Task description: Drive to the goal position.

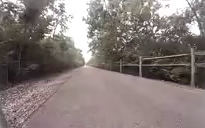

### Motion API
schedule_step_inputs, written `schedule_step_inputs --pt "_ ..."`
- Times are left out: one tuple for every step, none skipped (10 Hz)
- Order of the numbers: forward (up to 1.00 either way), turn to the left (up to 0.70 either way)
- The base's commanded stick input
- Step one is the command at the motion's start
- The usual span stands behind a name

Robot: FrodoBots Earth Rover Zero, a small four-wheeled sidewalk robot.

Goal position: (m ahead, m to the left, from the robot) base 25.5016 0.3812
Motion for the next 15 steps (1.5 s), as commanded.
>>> schedule_step_inputs --pt "0.7 0.0" --pt "0.7 0.0" --pt "0.7 0.0" --pt "0.7 0.0" --pt "0.7 0.0" --pt "0.7 0.0" --pt "0.7 0.0" --pt "0.7 0.0" --pt "0.7 0.0" --pt "0.7 0.0" --pt "0.7 0.0" --pt "0.7 0.0" --pt "0.7 0.02" --pt "0.7 0.08" --pt "0.7 0.12"
